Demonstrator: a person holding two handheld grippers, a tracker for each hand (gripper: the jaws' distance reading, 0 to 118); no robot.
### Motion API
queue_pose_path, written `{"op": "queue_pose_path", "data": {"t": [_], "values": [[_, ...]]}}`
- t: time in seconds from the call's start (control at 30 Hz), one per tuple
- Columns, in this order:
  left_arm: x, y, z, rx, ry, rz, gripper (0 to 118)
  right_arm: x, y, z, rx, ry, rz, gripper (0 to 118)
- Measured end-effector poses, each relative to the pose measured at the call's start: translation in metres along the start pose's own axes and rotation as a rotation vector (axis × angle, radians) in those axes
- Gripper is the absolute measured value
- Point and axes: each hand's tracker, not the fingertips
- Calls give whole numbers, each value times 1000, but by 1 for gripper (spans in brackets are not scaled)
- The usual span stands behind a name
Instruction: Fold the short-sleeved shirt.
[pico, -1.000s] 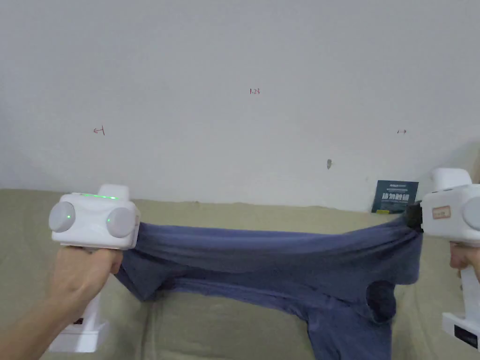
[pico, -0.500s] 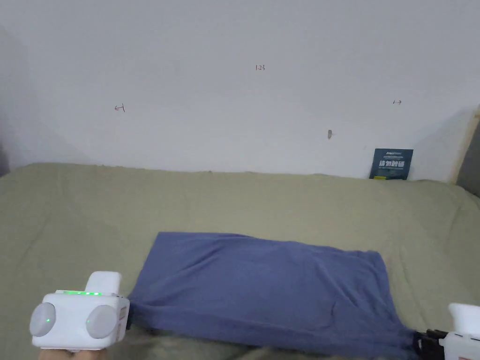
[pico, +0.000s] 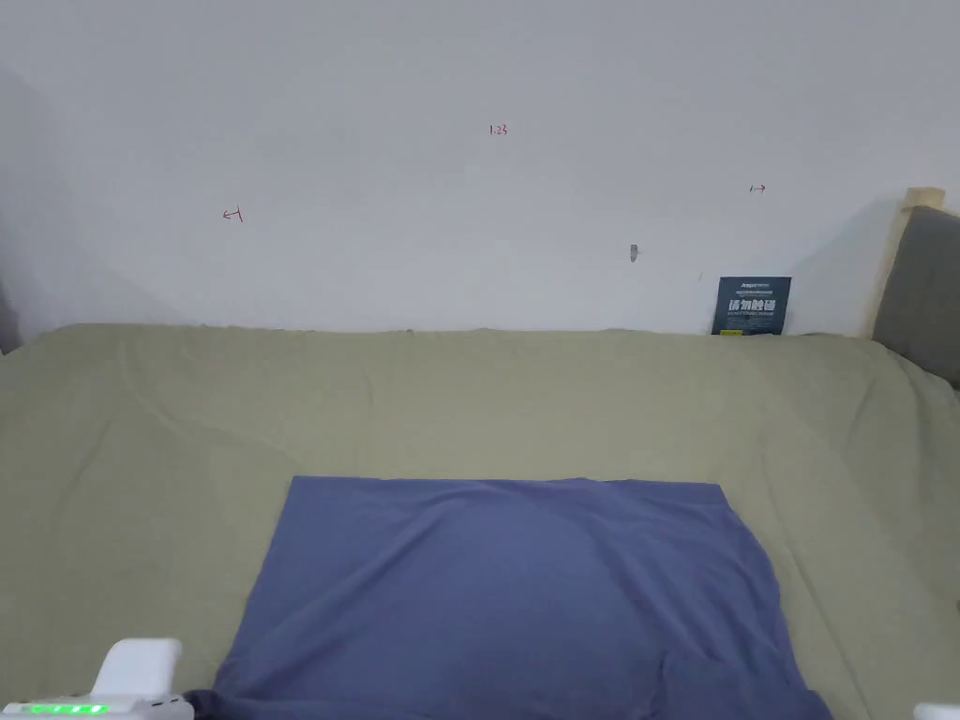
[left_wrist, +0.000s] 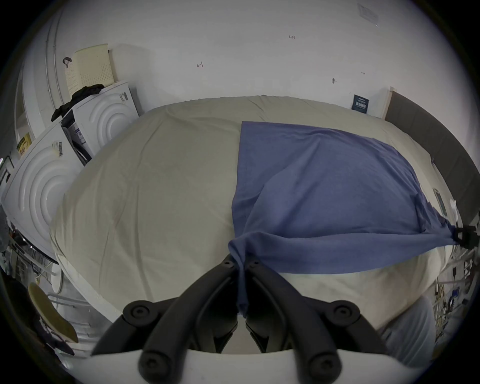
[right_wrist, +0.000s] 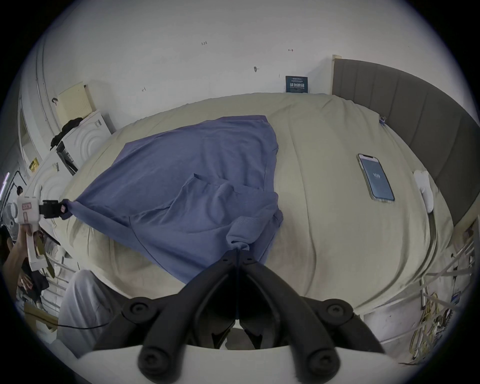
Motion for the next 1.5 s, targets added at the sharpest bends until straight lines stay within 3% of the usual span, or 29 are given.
{"op": "queue_pose_path", "data": {"t": [0.37, 0.4, 0.43, 0.47, 0.5, 0.63, 0.73, 0.8, 0.83, 0.87, 0.9, 0.93, 0.97, 1.07, 1.1, 1.17, 1.5], "values": [[-4, -32, -1, -15, -18, 29, 0, -1, -12, -6, -34, 3, -9, 3], [-4, -32, -1, -9, -27, 23, 9, -1, -12, -7, -31, 3, -10, 11], [-5, -32, 0, 5, -41, 19, 40, -2, -13, -4, -15, -21, -24, 39], [-5, -31, -1, 4, -41, 16, 93, -1, -12, -3, -25, -49, -39, 84], [-4, -31, -2, -13, -30, 13, 118, 1, -11, -4, -34, -29, -53, 118], [10, -24, 44, 46, -35, 46, 116, 7, -15, 13, 1, -30, -94, 118], [22, -18, 76, 71, -68, 71, 116, 1, -5, 11, 31, -33, -59, 118], [8, -21, 55, 73, -98, 92, 106, -4, -6, 16, 60, -34, -46, 114], [7, -23, 58, 87, -110, 99, 90, -13, -3, 24, 69, 30, 21, 99], [7, -25, 61, 91, -110, 97, 50, -18, -4, 31, 108, 20, 21, 58], [5, -27, 54, 91, -110, 91, 0, -23, -5, 34, 124, 13, 30, 1], [4, -28, 51, 94, -107, 88, 0, -27, -5, 34, 128, -23, 52, 0], [2, -30, 51, 142, -75, 92, 0, -13, -16, 19, 136, -53, 20, 0], [-1, -35, 55, 119, -92, 125, 0, 1, -18, 13, 114, -21, 32, 0], [-2, -36, 57, 123, -89, 124, 0, -21, -14, 34, 157, -79, 99, 0], [-7, -39, 58, 122, -76, 122, 0, -38, -17, 45, 156, -80, 115, 0], [-25, -51, 54, 78, -73, 134, 0, -26, -29, 41, 116, -47, 59, 0]]}}
